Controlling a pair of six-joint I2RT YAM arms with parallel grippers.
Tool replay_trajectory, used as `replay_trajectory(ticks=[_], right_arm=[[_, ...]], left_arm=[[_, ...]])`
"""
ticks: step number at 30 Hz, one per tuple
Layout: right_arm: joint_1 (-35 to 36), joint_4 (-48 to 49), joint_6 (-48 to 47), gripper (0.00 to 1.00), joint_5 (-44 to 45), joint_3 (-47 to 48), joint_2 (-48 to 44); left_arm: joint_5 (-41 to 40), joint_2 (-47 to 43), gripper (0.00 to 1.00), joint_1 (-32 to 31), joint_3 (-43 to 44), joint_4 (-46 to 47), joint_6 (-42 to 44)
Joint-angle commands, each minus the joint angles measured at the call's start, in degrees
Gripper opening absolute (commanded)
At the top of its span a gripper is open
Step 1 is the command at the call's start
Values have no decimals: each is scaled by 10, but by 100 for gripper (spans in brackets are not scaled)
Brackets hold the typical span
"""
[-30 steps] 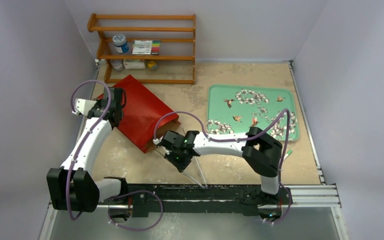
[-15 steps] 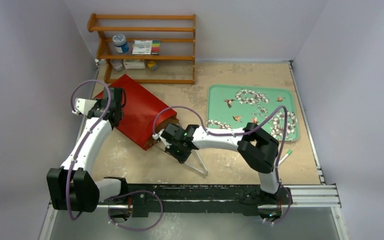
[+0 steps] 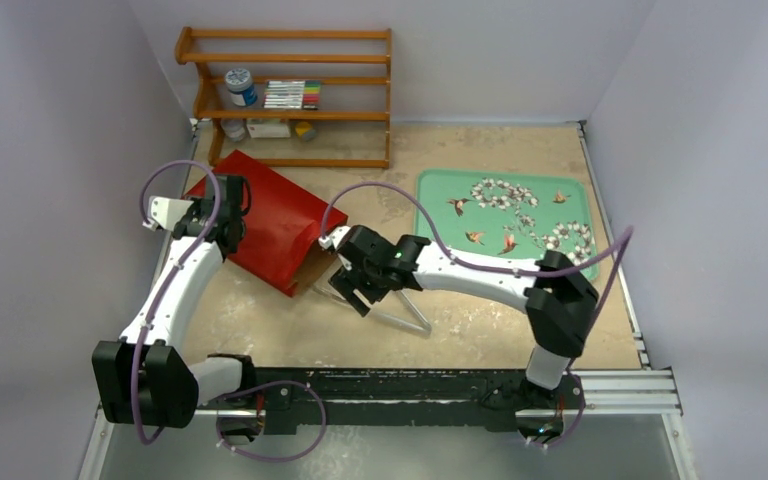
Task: Take the fake bread out of the paper bag
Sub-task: Adjust the clamp at the center of the board, then pick up the clamp at the center of the board.
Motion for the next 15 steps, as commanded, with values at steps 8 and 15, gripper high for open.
replay_trajectory(ticks=[8, 15], right_arm=[[-12, 14, 53, 83, -1, -104, -90], [-20, 26, 63, 100, 4, -128, -95]], left_arm=[[-15, 0, 43, -2, 31, 3, 28], [-20, 6, 43, -2, 38, -1, 33]])
